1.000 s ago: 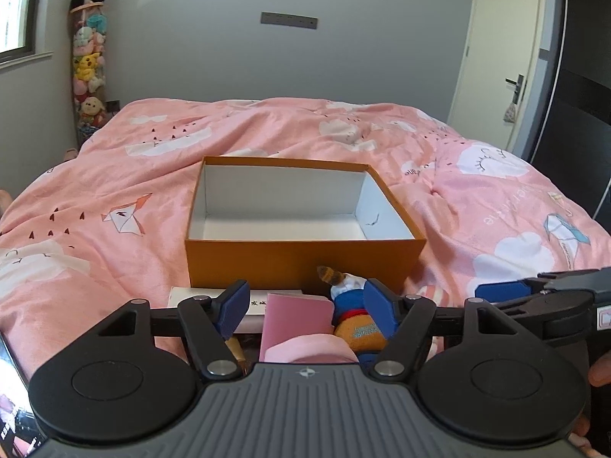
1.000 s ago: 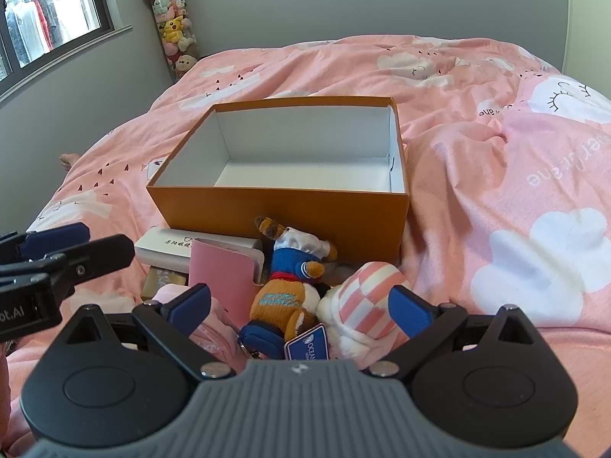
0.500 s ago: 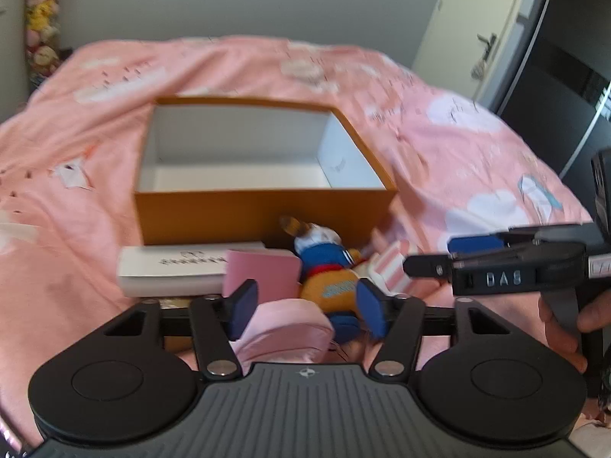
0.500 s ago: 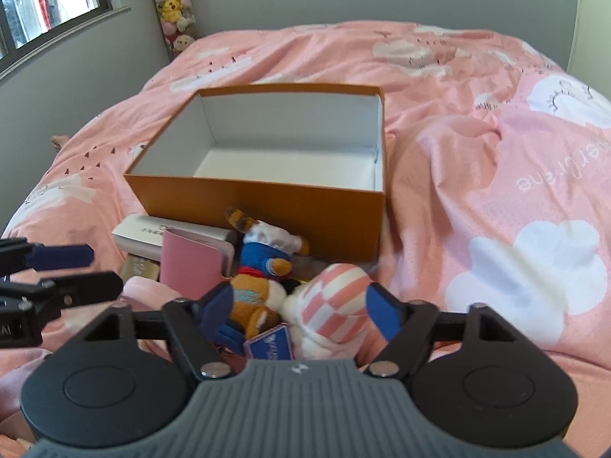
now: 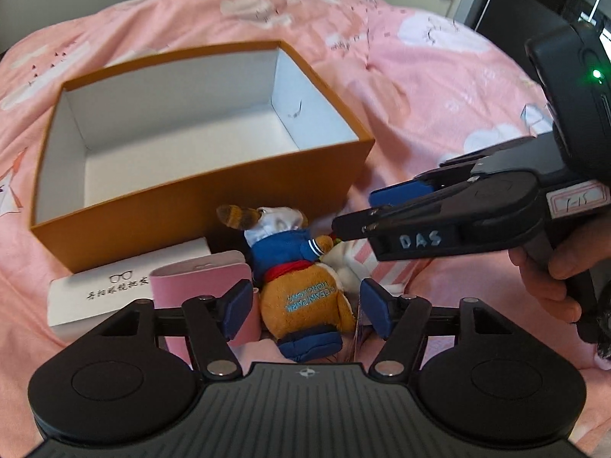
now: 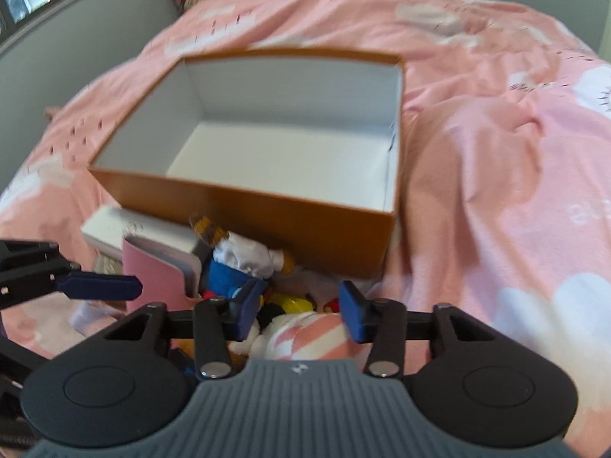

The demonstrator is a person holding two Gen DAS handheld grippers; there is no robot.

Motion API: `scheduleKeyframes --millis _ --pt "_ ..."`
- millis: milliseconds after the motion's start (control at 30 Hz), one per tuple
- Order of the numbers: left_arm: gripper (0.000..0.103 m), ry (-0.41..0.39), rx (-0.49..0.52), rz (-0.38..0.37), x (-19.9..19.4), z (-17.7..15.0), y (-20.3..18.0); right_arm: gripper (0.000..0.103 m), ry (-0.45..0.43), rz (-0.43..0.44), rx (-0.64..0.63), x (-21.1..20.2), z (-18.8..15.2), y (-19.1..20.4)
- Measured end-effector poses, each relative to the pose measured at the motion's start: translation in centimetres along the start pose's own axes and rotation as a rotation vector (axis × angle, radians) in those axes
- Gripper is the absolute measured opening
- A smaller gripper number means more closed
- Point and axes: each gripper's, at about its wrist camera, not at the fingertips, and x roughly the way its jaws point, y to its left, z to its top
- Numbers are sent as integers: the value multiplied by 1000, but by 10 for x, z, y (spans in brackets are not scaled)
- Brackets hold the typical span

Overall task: Organize objects
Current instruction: 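Reach the left tool to the sailor bear while the right tool reaches the striped plush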

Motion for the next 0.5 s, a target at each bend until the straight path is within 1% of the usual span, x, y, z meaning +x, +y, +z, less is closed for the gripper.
scheduleKeyframes --millis 33,100,267,400,500 --pt "77 10 4 -1 3 1 1 40 15 -4 -22 4 0 1" --pt "78 29 13 -3 9 3 1 38 45 -10 -68 6 -3 2" --pt "80 93 62 -21 25 7 -2 38 172 27 -105 4 -9 -13" --pt "81 157 120 -36 37 8 -6 42 256 73 -114 11 -9 -22" --pt "81 211 127 -61 48 7 -5 48 320 130 -123 21 -5 -25"
